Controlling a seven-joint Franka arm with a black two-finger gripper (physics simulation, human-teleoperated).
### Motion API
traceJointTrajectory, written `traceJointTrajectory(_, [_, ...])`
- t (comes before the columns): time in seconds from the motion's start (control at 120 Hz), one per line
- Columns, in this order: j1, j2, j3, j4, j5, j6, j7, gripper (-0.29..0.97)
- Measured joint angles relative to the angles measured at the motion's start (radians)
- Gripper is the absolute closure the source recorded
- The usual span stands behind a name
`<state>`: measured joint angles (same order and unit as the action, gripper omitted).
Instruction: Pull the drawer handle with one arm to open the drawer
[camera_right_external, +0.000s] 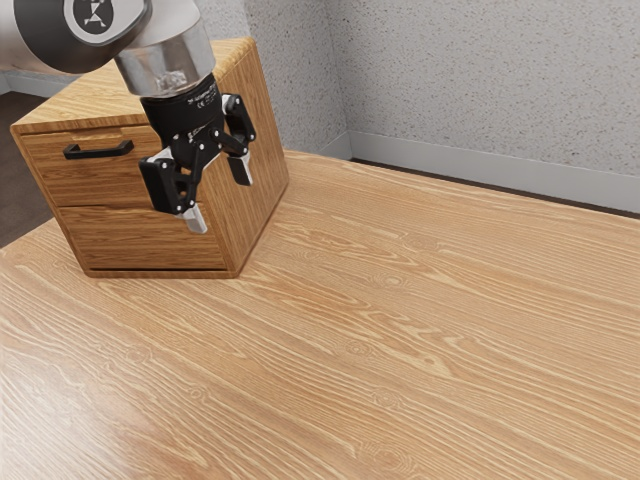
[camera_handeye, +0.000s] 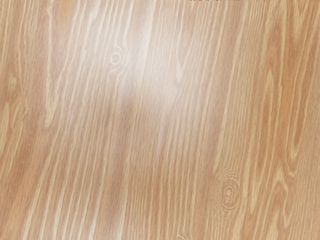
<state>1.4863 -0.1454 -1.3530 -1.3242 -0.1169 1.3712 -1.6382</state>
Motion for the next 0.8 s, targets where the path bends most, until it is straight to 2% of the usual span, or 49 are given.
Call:
traceJointTrajectory(0.183, [0.000, 0.003, 0.003, 0.000, -0.005, 0.000, -0.014, 0.02])
traceJointTrajectory(0.233, [-0.002, 0.001, 0.046, 0.019, -0.028, -0.002, -0.018, 0.02])
traceJointTrajectory(0.317, [0.007, -0.035, 0.113, 0.132, -0.046, -0.027, -0.034, 0.02])
traceJointTrajectory(0.408, [0.020, -0.047, 0.179, 0.158, -0.035, -0.037, -0.085, 0.02])
traceJointTrajectory(0.542, [0.183, -0.049, 0.200, 0.154, 0.016, -0.016, -0.189, 0.03])
traceJointTrajectory(0.608, [0.290, -0.105, 0.202, 0.133, 0.021, 0.023, -0.223, 0.03])
traceJointTrajectory(0.708, [0.448, -0.330, 0.251, -0.026, -0.107, 0.139, -0.215, 0.03])
traceJointTrajectory(0.8, [0.531, -0.442, 0.267, -0.133, -0.240, 0.249, -0.168, 0.03])
